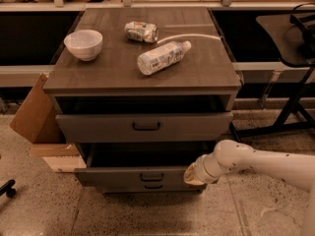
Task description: Close middle drawer
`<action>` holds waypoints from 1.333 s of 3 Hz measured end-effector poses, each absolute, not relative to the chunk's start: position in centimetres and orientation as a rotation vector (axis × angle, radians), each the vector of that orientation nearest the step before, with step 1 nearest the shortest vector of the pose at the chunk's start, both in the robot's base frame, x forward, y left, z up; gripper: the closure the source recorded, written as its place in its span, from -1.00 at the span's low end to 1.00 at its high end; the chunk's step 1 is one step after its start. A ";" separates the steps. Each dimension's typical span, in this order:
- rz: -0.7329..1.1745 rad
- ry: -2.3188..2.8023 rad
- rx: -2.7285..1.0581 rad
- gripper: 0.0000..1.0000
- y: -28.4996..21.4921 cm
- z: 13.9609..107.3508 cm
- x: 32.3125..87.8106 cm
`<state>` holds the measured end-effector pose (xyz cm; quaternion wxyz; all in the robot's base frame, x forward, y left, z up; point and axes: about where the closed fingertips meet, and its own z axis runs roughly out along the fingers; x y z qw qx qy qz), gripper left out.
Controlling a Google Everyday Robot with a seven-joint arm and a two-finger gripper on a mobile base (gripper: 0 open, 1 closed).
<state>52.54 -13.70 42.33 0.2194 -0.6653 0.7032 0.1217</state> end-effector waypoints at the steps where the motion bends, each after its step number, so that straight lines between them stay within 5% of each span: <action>1: 0.314 1.955 -1.824 1.00 -13.7 42.0 53.8; 4: 0.205 1.968 -1.690 1.00 -14.0 43.9 60.4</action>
Offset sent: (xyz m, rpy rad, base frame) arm 0.0751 -0.0108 -0.0031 0.0034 -0.0922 -0.1251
